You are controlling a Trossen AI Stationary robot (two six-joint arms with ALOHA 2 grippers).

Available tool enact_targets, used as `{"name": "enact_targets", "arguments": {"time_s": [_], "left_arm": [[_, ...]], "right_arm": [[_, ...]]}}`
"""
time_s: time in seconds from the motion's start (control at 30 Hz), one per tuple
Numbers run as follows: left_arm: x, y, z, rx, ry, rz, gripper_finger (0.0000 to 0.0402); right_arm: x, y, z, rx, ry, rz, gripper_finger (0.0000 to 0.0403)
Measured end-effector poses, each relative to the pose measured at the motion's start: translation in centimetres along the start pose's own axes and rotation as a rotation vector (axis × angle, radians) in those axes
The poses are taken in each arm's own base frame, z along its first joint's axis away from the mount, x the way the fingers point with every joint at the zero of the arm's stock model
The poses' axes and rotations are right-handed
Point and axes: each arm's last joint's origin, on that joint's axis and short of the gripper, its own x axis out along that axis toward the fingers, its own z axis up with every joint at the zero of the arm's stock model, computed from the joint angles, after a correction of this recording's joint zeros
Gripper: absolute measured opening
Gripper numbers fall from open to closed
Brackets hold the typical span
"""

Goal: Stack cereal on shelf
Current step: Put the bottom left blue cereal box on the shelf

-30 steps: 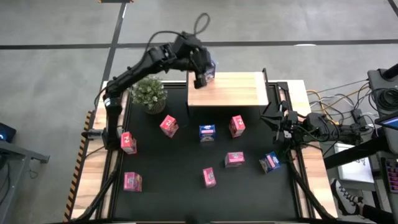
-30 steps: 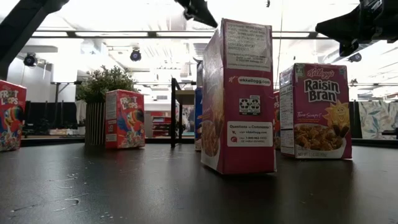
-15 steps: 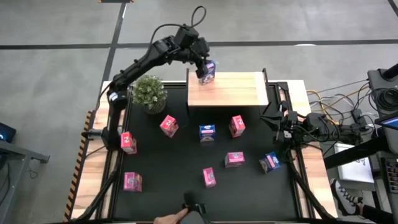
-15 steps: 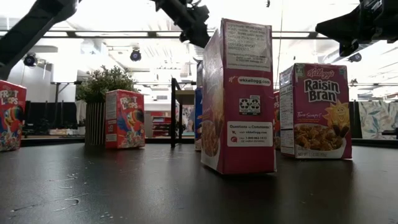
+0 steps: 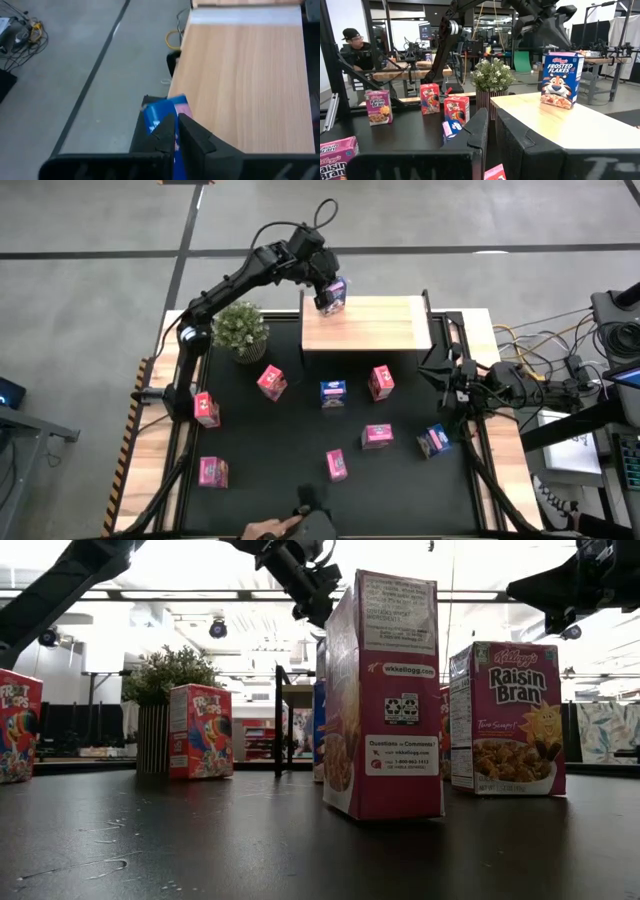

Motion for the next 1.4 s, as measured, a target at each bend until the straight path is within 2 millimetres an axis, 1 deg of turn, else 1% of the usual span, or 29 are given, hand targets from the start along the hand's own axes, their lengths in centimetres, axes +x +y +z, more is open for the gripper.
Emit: {"name": "enact_targets", "arguments": {"time_s": [0.3,0.6,0.8,0.9,1.0,1.17,1.27,1.4], "left_arm": [[0.0,-0.2,-0.6,0.093,0.055,-0.026,0.0001],[-0.1,-0.2,-0.6,0.300,0.064,-0.039,0.0000],[-0.8,-0.2,-0.4,0.317,0.050,-0.031,0.0000],[-1.8,-0.3,-0.1,0.294,0.037,-0.025,0.0000],[-2.9,-1.0,0.2,0.259,0.027,-0.057,0.0000],[-3.2,-3.2,0.3,0.211,0.027,-0.235,0.0000],[-2.9,-4.2,-0.1,0.216,0.074,-0.277,0.0000],[-1.3,-4.4,-0.7,0.205,0.128,-0.270,0.0000]], "right_arm": [[0.0,0.0,0.0,0.001,-0.003,0.000,0.0028],[0.0,0.0,0.1,0.008,-0.006,0.000,0.0028],[0.0,0.0,0.1,0.007,-0.006,0.000,0.0028],[0.0,0.0,0.1,0.007,-0.007,0.000,0.0028],[0.0,0.0,0.1,0.008,-0.007,0.000,0.0028],[0.0,0.0,0.1,0.009,-0.009,0.000,0.0028],[0.0,0.0,0.1,0.009,-0.008,0.000,0.0028],[0.0,0.0,0.1,0.009,-0.008,0.000,0.0028]]}}
